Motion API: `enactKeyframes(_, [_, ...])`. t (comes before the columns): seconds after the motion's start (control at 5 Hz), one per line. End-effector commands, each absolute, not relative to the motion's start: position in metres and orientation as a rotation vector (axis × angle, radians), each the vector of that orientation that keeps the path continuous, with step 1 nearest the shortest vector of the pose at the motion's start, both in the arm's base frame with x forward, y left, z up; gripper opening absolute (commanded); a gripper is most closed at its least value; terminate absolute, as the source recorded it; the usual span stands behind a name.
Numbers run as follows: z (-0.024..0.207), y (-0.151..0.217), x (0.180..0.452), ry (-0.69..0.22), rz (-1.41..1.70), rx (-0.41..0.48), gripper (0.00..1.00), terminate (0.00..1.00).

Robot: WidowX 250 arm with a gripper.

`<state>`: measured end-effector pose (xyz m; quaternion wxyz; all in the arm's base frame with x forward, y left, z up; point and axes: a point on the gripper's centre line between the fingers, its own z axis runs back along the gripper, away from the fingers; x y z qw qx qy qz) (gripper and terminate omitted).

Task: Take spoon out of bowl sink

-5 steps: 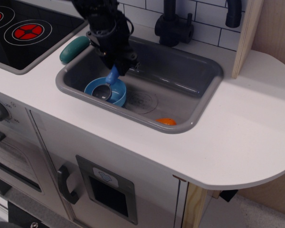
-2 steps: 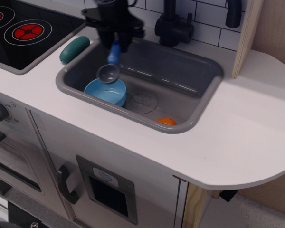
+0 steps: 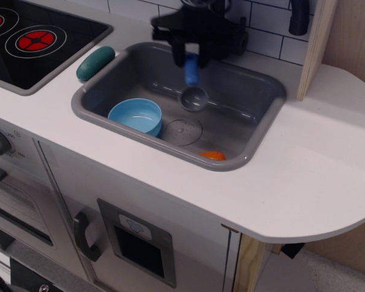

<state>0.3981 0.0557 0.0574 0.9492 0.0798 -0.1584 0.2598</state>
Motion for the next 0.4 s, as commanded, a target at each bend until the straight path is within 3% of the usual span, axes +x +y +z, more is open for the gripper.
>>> enactKeyframes(0.0, [0.055,0.058,0.415,-0.361,0.601,0.232,0.0,0.0])
enactKeyframes(0.2, [0.042,0.062,0.415,-0.351,0.568,0.261,0.0,0.0])
